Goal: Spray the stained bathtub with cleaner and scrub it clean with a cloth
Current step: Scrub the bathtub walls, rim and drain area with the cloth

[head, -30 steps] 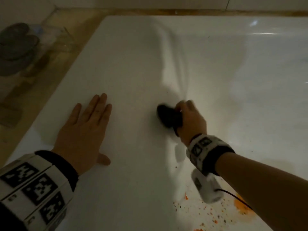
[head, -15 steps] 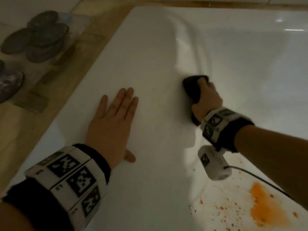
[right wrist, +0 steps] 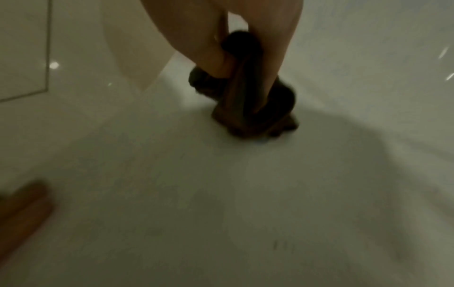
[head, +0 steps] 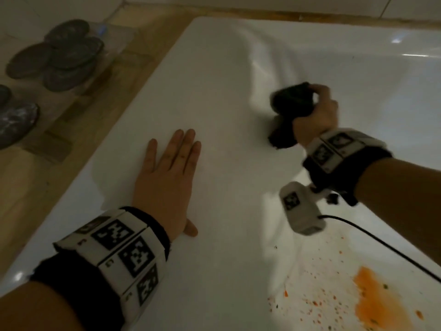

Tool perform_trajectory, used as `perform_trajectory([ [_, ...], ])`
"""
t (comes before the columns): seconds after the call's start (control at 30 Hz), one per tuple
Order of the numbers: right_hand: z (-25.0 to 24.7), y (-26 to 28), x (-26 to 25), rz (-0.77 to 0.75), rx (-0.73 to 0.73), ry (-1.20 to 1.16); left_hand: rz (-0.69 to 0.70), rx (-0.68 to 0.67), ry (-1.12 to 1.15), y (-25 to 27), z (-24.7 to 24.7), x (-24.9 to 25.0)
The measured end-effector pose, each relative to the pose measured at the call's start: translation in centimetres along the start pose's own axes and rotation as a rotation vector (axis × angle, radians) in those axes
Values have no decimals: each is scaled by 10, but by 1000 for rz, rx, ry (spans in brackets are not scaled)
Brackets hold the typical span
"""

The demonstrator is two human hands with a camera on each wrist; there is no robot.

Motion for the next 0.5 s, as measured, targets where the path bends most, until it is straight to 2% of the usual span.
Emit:
perform_trajectory([
  [0.03, 15, 9, -9, -22, -41, 16, 0, -2, -1, 0, 0, 1],
  [0.13, 49, 50, -24, -386, -101, 336, -6, -7, -3, -1, -1, 2],
  [0.17, 55, 66, -20, -488, -122, 363, -6, -13, -11, -1, -2, 2],
  [0.23, 60, 105, -10, -651, -272, 350, 2, -35, -27, 0, -4, 4],
  [0.33, 48, 154, 21, -921, -397, 440, 8, -66, -42, 0, -8, 5],
  [0.4, 43, 177, 53, -962, -669, 592, 27, -90, -32, 2, -9, 2],
  [0.43, 37, 184, 78, -912, -856, 711, 37, -104, -13, 5, -8, 0],
  [0.47, 26, 185, 98, -839, -945, 734, 39, -110, 6, 9, -6, -3],
  [0.5, 14, 178, 106, -709, -946, 675, 28, -103, 20, 15, -4, -8],
])
Point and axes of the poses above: each hand's wrist, its own y-axis away from the middle knuckle, its own z-axis out of the palm, x = y × z, the point moved 8 cm from there along -y, towards the middle knuckle, and after that the axes turned 15 degrees about x, right-handed, at the moved point
